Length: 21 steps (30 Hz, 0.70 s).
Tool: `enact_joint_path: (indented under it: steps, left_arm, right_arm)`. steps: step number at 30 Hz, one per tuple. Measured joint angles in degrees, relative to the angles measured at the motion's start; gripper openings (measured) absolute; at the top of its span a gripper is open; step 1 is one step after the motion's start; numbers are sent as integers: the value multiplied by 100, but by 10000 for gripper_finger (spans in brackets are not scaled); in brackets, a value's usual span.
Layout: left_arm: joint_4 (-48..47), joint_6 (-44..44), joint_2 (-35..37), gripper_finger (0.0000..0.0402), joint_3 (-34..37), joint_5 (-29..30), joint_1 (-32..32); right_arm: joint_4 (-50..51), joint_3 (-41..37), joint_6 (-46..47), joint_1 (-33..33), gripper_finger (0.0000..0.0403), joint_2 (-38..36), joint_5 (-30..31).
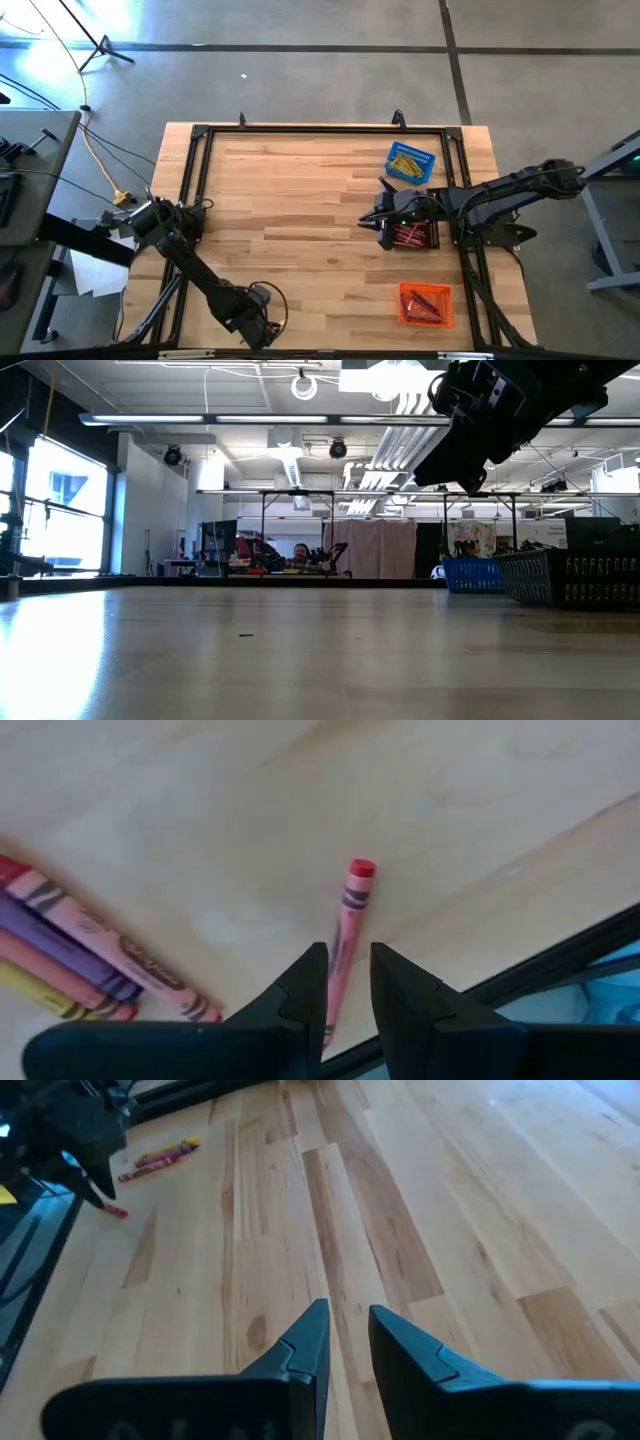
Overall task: Sort crayons
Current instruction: Put the red crayon into the black bin
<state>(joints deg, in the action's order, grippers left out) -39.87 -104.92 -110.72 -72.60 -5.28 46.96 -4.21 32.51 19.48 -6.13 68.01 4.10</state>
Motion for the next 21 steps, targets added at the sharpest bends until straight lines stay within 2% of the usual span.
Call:
enact_joint_path:
  steps: [8,17,21]
  left_arm:
    - [174,-65,-38,67,0,4,27]
    - [181,-48,-414,67,-31,2,107]
    - [-33,-96,-486,49,-39,4,100]
  right_arm:
    - [48,0,150,-71,60,19,2]
    - [65,0,149,-105,60,19,2]
    - [61,0,126,-105,60,19,1]
